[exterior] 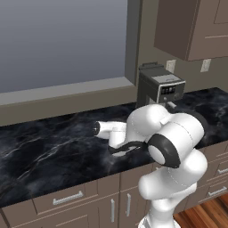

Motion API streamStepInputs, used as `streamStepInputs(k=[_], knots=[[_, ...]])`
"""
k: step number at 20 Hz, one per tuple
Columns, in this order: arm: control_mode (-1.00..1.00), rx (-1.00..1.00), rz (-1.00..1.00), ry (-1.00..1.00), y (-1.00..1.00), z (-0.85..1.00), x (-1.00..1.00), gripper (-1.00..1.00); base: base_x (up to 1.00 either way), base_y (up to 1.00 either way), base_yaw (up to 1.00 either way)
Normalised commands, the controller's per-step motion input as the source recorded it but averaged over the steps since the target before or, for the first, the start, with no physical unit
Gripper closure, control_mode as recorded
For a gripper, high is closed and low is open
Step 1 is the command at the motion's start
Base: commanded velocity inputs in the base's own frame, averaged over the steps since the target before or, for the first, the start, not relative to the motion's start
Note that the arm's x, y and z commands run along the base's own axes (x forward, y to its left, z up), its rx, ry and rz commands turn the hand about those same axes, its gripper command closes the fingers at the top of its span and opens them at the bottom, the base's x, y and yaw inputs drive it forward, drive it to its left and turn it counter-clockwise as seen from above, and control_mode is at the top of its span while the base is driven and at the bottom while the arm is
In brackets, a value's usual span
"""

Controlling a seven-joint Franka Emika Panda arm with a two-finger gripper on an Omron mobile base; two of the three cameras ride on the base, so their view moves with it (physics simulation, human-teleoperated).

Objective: Take a sugar cube from the saucer and place it inside the coffee. Then, grab milk from the fridge and place it next to the coffee on the counter to sweeten the coffee.

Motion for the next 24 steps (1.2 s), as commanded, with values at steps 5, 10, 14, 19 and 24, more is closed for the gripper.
streamStepInputs(k=[5, 10, 14, 19, 24], knots=[[-1.0, 0.0, 0.0, 0.0, 0.35, 0.0, -0.05, -1.0, 0.0, 0.0, 0.0], [-1.0, 0.0, 0.0, -0.01, 0.24, 0.0, -0.12, -1.0, 0.0, 0.0, 0.0], [-1.0, 0.0, 0.0, -0.02, 0.15, 0.0, -0.31, -1.0, 0.0, 0.0, 0.0], [-1.0, 0.0, 0.0, -0.05, 0.11, 0.02, -0.45, -1.0, 0.0, 0.0, 0.0], [-1.0, 0.0, 0.0, -0.2, -0.01, 0.39, -0.92, -1.0, 0.0, 0.0, 0.0]])
